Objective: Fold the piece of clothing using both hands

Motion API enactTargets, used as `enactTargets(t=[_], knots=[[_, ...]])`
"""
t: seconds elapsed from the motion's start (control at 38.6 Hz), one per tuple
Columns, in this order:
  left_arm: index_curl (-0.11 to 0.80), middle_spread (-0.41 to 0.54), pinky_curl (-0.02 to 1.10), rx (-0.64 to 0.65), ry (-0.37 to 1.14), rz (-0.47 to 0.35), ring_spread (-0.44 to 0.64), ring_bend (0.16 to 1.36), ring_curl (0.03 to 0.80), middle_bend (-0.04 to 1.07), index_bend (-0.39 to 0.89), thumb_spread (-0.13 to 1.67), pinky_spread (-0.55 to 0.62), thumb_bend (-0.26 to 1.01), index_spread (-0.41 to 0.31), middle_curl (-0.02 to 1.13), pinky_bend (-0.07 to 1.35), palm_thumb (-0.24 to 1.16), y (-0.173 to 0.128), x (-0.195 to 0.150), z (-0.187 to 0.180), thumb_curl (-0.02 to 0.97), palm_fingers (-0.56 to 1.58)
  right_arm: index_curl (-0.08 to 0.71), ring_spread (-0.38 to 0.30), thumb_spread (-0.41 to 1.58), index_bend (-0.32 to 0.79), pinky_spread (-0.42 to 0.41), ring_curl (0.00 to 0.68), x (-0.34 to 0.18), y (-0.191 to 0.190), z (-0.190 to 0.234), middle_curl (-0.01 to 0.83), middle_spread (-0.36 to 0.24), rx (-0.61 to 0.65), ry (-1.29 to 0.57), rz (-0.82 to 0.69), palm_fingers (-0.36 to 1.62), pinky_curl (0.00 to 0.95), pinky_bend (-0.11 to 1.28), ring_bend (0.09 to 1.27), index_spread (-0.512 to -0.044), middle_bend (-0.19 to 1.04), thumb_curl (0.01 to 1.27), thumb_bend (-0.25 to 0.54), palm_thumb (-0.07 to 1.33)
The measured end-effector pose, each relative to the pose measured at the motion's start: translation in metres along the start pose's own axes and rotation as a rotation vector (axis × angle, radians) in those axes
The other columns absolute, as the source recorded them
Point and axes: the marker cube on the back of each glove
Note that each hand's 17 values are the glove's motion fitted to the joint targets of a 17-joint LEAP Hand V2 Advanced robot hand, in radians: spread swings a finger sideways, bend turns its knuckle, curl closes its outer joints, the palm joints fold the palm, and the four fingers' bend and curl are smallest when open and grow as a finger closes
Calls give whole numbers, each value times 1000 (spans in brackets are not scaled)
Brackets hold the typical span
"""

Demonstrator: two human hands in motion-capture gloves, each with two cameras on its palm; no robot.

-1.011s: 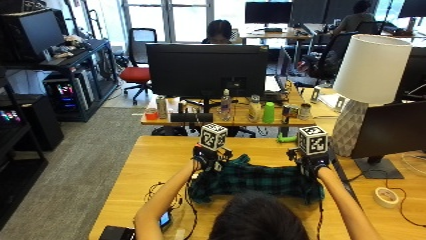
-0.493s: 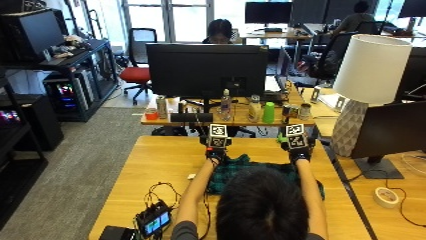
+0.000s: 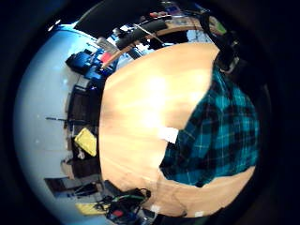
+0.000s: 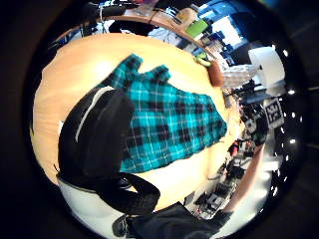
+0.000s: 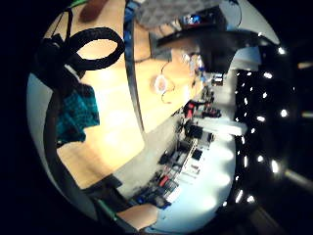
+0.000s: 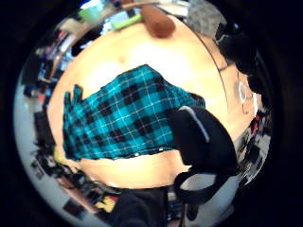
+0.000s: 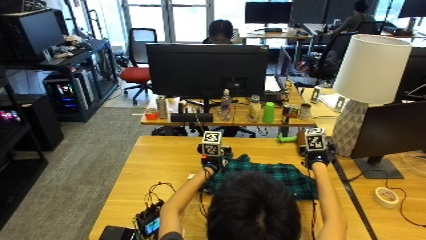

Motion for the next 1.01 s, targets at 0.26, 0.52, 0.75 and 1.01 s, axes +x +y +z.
enactTargets(t=[0.26,0.52,0.75,1.01], knots=[[266,51,436,-381,67,89,-16,639,426,107,122,1264,-67,-30,-57,303,619,187,74,15,61,282,310,203,-107,1210,35,-65,429,-3,36,89,430,-73,-340,-248,98,701,405,597,533,-297,173,232,-77,527],[292,144,379,-738,-64,109,216,591,391,172,173,1198,297,-41,-69,287,493,71,116,5,109,245,28,143,-36,1155,39,67,405,-25,46,145,407,-14,-399,-316,134,549,393,657,547,-278,192,240,-2,500],[284,168,333,-683,-39,91,354,587,347,198,136,1136,448,-34,-83,292,445,8,114,6,117,234,-1,140,-65,1110,96,-70,390,-32,52,148,420,-46,-366,-469,182,727,381,679,546,-257,246,290,51,701],[276,176,322,-681,-53,57,402,598,330,196,139,1109,497,-22,-90,306,421,-2,110,5,117,234,0,217,-164,1025,169,-251,418,-40,48,143,440,-100,-126,-494,89,1231,382,657,594,-237,255,359,134,978]])
